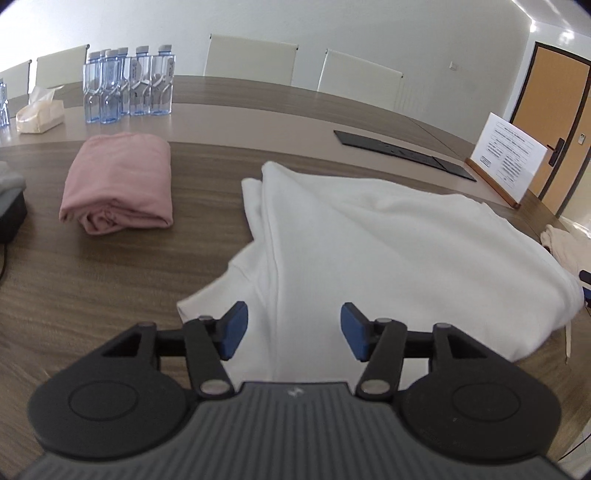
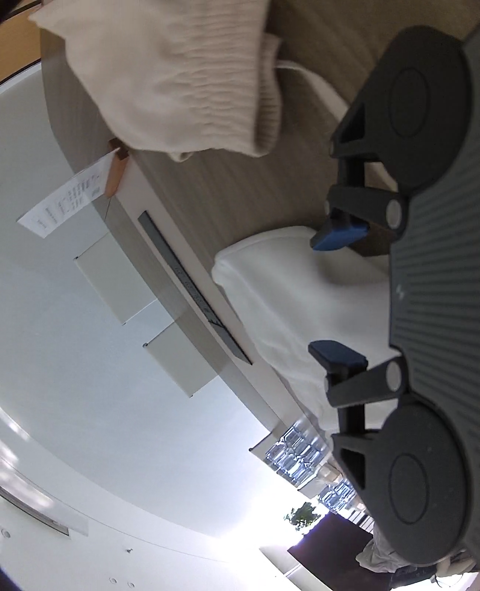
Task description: Fold clothes
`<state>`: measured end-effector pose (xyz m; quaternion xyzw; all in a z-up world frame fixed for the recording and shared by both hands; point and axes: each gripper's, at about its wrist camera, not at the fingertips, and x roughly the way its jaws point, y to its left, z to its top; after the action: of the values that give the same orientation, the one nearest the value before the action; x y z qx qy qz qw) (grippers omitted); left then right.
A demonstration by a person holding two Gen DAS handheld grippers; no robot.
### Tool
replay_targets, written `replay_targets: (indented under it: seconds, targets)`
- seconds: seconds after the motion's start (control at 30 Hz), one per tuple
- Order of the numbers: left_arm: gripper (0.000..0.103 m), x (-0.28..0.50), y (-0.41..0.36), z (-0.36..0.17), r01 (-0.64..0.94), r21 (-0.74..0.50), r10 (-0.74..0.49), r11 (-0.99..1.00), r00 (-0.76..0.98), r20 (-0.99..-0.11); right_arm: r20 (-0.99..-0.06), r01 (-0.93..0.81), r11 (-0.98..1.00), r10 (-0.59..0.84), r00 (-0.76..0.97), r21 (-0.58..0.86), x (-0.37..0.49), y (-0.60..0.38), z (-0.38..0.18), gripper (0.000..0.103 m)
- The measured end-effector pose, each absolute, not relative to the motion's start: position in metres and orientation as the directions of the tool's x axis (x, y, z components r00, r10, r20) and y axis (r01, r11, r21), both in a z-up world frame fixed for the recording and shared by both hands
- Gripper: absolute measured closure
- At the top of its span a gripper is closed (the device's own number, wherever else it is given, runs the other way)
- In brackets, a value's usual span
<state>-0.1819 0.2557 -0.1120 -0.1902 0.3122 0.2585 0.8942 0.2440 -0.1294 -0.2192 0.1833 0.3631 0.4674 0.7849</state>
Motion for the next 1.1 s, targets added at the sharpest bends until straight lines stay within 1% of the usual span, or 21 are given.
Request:
replay_targets:
  seconds: [0.03, 0.07, 0.1, 0.13, 0.17, 0.2, 0.27, 0.3, 0.4, 0.5, 0.57, 0.6, 0.63, 0.7, 0.73, 0.77, 0.83, 0.9, 0.97, 1.03, 1.1]
  targets:
    - [0.05, -0.182, 0.252, -0.115, -0.571, -0.181, 0.332, 0.801, 0.674, -0.66, -0.402, -0.599, 0.5, 0.864, 0.302, 0.625, 0.237, -0.13, -0.224, 0.047]
    - [0.052, -0.182, 0.249, -0.118, -0.561, -0.183, 0.32, 0.807, 0.677, -0.663, -0.403, -0.596, 0.502, 0.863, 0.303, 0.626, 0.231, -0.131, -0.229, 0.062]
    - [0.058, -0.18, 0.246, -0.12, -0.562, -0.174, 0.326, 0.809, 0.674, -0.663, -0.395, -0.591, 0.501, 0.865, 0.31, 0.632, 0.226, -0.133, -0.231, 0.07]
    - [0.06, -0.181, 0.244, -0.123, -0.568, -0.15, 0.346, 0.809, 0.667, -0.66, -0.382, -0.585, 0.498, 0.867, 0.32, 0.64, 0.222, -0.136, -0.233, 0.085]
    - [0.069, -0.181, 0.241, -0.124, -0.572, -0.133, 0.362, 0.809, 0.665, -0.654, -0.377, -0.579, 0.51, 0.86, 0.344, 0.636, 0.219, -0.138, -0.233, 0.097]
    - [0.082, -0.182, 0.24, -0.125, -0.58, -0.125, 0.378, 0.805, 0.664, -0.645, -0.376, -0.574, 0.526, 0.85, 0.369, 0.628, 0.216, -0.14, -0.232, 0.099]
    - [0.094, -0.185, 0.238, -0.126, -0.596, -0.11, 0.409, 0.795, 0.662, -0.629, -0.374, -0.561, 0.554, 0.831, 0.411, 0.615, 0.21, -0.144, -0.231, 0.101]
    - [0.095, -0.187, 0.238, -0.125, -0.606, -0.121, 0.417, 0.786, 0.664, -0.62, -0.379, -0.557, 0.578, 0.814, 0.44, 0.596, 0.208, -0.146, -0.229, 0.101]
    - [0.095, -0.195, 0.235, -0.124, -0.652, -0.123, 0.459, 0.748, 0.642, -0.613, -0.397, -0.527, 0.646, 0.76, 0.515, 0.552, 0.205, -0.15, -0.226, 0.102]
    - [0.095, -0.201, 0.238, -0.126, -0.648, -0.139, 0.444, 0.749, 0.647, -0.62, -0.409, -0.533, 0.665, 0.744, 0.527, 0.523, 0.206, -0.146, -0.223, 0.102]
    - [0.094, -0.203, 0.238, -0.128, -0.635, -0.137, 0.431, 0.76, 0.651, -0.625, -0.415, -0.562, 0.667, 0.745, 0.523, 0.489, 0.201, -0.144, -0.22, 0.099]
    - [0.092, -0.202, 0.238, -0.127, -0.626, -0.121, 0.43, 0.771, 0.65, -0.627, -0.41, -0.563, 0.688, 0.725, 0.553, 0.458, 0.197, -0.142, -0.215, 0.098]
    - [0.089, -0.201, 0.238, -0.127, -0.616, -0.104, 0.428, 0.781, 0.649, -0.629, -0.399, -0.555, 0.718, 0.696, 0.597, 0.42, 0.193, -0.139, -0.208, 0.094]
    - [0.075, -0.198, 0.236, -0.121, -0.611, -0.049, 0.456, 0.79, 0.64, -0.618, -0.337, -0.526, 0.754, 0.65, 0.681, 0.393, 0.181, -0.141, -0.195, 0.09]
    - [0.07, -0.198, 0.236, -0.117, -0.614, -0.024, 0.476, 0.789, 0.635, -0.608, -0.3, -0.509, 0.77, 0.626, 0.719, 0.386, 0.176, -0.142, -0.188, 0.081]
    - [0.065, -0.195, 0.236, -0.11, -0.623, 0.018, 0.515, 0.782, 0.63, -0.581, -0.263, -0.491, 0.784, 0.6, 0.756, 0.379, 0.17, -0.144, -0.181, 0.076]
    - [0.062, -0.188, 0.237, -0.098, -0.632, 0.07, 0.568, 0.772, 0.636, -0.522, -0.208, -0.537, 0.734, 0.652, 0.729, 0.417, 0.16, -0.138, -0.173, 0.075]
    - [0.055, -0.172, 0.24, -0.088, -0.627, 0.072, 0.579, 0.776, 0.662, -0.477, -0.171, -0.595, 0.668, 0.717, 0.676, 0.447, 0.151, -0.126, -0.167, 0.073]
    - [0.05, -0.146, 0.244, -0.083, -0.642, 0.021, 0.582, 0.767, 0.681, -0.445, -0.173, -0.649, 0.615, 0.772, 0.612, 0.448, 0.141, -0.097, -0.166, 0.071]
    - [0.048, -0.12, 0.24, -0.084, -0.658, -0.056, 0.576, 0.751, 0.693, -0.433, -0.199, -0.689, 0.578, 0.809, 0.552, 0.437, 0.13, -0.06, -0.167, 0.071]
    - [0.047, -0.09, 0.224, -0.092, -0.624, -0.126, 0.529, 0.771, 0.738, -0.418, -0.236, -0.717, 0.548, 0.835, 0.497, 0.43, 0.118, -0.023, -0.172, 0.071]
